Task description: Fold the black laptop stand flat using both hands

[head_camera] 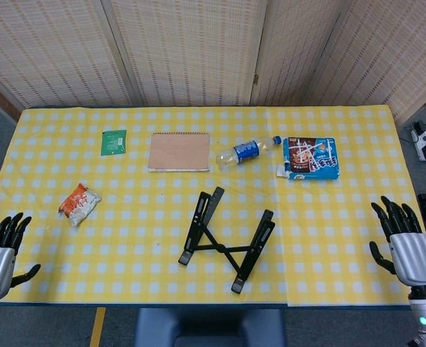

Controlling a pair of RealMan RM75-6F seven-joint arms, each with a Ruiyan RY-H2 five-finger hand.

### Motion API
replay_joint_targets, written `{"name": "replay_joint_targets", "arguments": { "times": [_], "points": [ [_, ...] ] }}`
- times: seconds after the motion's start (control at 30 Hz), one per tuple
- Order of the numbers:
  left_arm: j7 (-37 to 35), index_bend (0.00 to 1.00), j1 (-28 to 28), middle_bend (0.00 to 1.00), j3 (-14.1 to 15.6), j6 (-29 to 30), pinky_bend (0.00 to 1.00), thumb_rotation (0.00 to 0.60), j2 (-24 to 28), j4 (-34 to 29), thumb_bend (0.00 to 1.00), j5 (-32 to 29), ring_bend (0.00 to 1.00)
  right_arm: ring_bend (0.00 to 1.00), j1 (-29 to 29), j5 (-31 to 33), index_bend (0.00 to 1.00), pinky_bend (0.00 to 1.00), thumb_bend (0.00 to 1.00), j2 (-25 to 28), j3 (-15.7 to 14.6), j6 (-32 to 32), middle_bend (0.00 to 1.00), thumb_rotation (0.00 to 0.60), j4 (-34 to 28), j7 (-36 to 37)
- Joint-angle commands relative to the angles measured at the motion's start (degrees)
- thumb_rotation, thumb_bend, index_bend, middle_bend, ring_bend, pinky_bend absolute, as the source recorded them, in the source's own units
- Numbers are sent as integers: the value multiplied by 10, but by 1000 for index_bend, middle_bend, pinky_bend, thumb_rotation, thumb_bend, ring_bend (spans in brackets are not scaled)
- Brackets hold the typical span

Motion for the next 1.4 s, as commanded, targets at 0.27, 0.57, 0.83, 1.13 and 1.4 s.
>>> {"name": "replay_joint_targets", "arguments": {
  "times": [0.27,0.57,0.83,1.13,1.4],
  "points": [
    [-15,110,-2,68,-2,-10,0,600,3,-1,196,-5,31,65,11,-13,0,0,457,6,-10,-21,13,600,-6,23],
    [-27,113,3,70,3,-3,0,600,8,-4,195,4,35,71,12,-36,0,0,457,15,-25,-26,17,600,-4,44],
    [-33,119,6,72,6,2,0,600,10,-4,195,9,36,72,30,-62,0,0,384,13,-40,-53,29,600,-5,69],
    [-37,121,10,72,9,1,0,600,12,-6,195,10,38,56,91,-72,0,0,183,-9,-48,-149,25,600,-17,113],
    [-37,121,9,72,10,-3,0,600,13,-8,195,11,40,8,160,-76,0,0,151,-51,-50,-239,0,587,-5,237]
  ]
}}
